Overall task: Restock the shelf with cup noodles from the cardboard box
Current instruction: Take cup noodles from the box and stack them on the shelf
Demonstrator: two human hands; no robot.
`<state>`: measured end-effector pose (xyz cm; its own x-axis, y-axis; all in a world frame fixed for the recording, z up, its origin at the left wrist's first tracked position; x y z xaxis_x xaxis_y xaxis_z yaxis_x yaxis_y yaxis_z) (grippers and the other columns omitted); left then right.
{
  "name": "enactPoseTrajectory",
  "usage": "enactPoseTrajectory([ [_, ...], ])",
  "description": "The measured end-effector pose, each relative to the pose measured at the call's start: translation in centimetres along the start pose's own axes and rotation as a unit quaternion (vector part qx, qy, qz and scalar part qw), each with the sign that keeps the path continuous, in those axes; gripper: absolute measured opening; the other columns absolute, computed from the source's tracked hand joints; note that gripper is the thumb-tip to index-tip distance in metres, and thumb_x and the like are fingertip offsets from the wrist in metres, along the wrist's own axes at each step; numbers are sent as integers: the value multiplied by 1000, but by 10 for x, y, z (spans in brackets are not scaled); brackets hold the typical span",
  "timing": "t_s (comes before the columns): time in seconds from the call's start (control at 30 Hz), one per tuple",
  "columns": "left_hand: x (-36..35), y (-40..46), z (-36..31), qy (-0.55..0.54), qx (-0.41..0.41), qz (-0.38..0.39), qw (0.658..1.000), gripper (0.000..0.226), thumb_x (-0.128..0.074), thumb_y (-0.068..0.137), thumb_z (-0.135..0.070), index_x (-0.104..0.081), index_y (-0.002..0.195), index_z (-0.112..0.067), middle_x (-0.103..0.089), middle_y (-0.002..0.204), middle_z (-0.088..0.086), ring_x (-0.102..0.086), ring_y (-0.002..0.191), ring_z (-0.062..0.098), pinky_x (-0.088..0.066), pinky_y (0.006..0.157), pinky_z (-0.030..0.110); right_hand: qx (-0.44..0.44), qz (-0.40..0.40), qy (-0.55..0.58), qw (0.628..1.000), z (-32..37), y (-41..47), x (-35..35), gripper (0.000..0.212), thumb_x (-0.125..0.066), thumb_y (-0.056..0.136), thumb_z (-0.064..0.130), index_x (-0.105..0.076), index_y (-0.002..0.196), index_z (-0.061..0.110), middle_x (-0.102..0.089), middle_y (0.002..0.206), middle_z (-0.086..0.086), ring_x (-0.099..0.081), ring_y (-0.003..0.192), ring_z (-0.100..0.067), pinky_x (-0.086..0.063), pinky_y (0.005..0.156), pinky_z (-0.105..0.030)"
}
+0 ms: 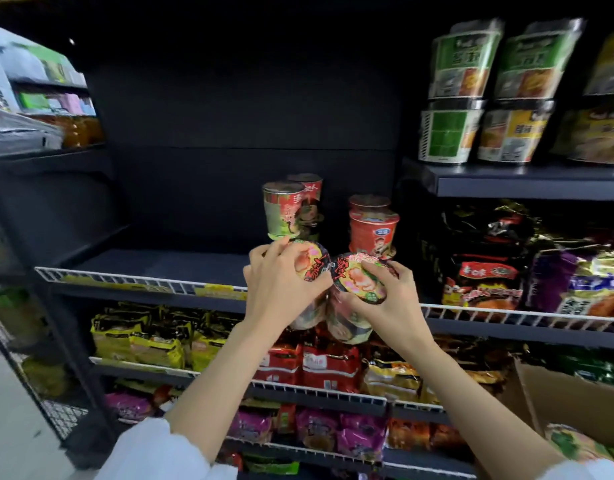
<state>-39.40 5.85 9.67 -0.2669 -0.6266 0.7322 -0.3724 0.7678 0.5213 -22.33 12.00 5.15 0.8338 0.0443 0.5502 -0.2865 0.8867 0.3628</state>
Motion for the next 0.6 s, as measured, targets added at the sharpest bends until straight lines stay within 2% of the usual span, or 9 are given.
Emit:
enactPoseTrajectory([
  [0.13,-4,40,22,15,8,6,1000,55,-60,75,-61,-56,123,-36,-47,135,-9,-35,126,25,-33,96,42,7,-14,-43,999,12,46,-20,71,-70,76,50,-45,137,26,-22,148,-4,-23,139,-22,-31,110,-36],
  [0.3,-22,95,41,23,7,31,999,55,-59,75,-61,-56,123,-35,-48,136,-7,-36,126,26,-33,96,42,26,-4,-229,973,17,125,-45,72,-49,80,68,-40,141,31,-30,146,-16,-28,136,-32,-32,108,-43],
  [0.5,-53,142,61,19,9,78,997,52,-59,73,-62,-59,118,-36,-53,130,-6,-40,119,26,-36,93,42,65,51,-429,900,12,205,-96,68,-34,88,65,-28,146,30,-29,144,-24,-35,130,-37,-30,107,-43],
  [0.6,-65,158,67,19,5,92,996,52,-59,73,-61,-59,118,-36,-53,130,-6,-41,117,26,-37,93,42,68,60,-504,859,0,235,-114,66,-30,90,63,-31,145,25,-32,140,-28,-37,126,-39,-29,105,-44],
])
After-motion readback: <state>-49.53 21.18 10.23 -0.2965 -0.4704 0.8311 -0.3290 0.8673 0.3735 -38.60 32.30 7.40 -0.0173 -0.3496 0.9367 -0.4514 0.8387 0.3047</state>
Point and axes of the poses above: each hand's wrist, its own y-axis towards the middle knuckle, its own x-axis out of the back of the hand, z = x × y, the point moved 8 cm from there along y, towards the middle knuckle
